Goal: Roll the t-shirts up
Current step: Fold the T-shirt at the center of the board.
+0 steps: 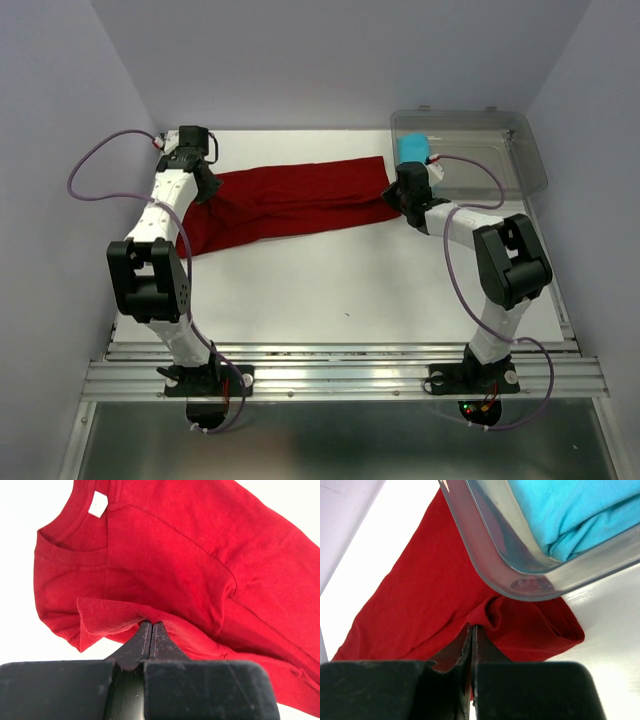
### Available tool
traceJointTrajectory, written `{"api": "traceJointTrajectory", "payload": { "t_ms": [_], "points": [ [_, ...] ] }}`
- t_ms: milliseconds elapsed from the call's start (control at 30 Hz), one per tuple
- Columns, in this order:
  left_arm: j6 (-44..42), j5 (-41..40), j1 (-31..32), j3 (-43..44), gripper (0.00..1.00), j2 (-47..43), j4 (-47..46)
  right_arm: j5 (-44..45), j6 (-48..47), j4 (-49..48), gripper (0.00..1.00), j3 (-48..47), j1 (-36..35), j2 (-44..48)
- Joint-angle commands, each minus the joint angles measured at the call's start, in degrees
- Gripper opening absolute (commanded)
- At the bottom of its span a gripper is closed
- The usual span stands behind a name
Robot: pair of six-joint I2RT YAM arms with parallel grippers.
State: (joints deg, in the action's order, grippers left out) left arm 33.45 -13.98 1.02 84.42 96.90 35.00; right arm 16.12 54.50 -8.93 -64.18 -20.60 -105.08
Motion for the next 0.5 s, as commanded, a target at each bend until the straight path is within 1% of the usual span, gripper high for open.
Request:
{"api": "traceJointTrajectory", "payload": {
  "t_ms": [0, 167, 233, 267, 333, 400, 433, 467],
  "points": [
    [-2.16, -2.81, -0.23, 4.96, 0.00, 2.23, -0.11, 2.43, 0.87, -0.21, 0.01, -3.31, 0.12, -1.18],
    [-2.95, -1.32, -0.23, 7.85, 0.00, 6.45, -0.81, 2.34, 1.31, -0.04, 0.01, -4.11, 0.12, -2.41],
    [-3.04, -1.32, -0.23, 9.44, 0.00, 8.21, -1.08, 2.34, 1.40, 0.05, 0.03, -4.28, 0.12, -2.68],
    [-3.04, -1.32, -0.31, 9.79, 0.00, 8.74, -1.43, 2.34, 1.31, -0.04, 0.06, -4.28, 0.12, -2.68],
    [-3.39, -0.79, -0.31, 10.32, 0.00, 9.88, -3.53, 2.16, 1.40, -0.04, 0.07, -4.37, 0.12, -2.76],
    [-3.83, 0.53, -0.40, 12.34, 0.00, 11.37, -4.24, 1.38, 1.31, -0.04, 0.13, -4.55, 0.12, -2.85],
    [-4.09, 0.79, -0.40, 15.30, 0.10, 13.90, -3.63, 1.02, 1.22, -0.04, 0.18, -4.63, 0.12, -2.85],
    [-4.10, 0.79, -0.40, 16.99, 0.14, 15.23, -2.50, 0.58, 1.05, -0.04, 0.30, -4.72, 0.12, -2.77]
  ]
}}
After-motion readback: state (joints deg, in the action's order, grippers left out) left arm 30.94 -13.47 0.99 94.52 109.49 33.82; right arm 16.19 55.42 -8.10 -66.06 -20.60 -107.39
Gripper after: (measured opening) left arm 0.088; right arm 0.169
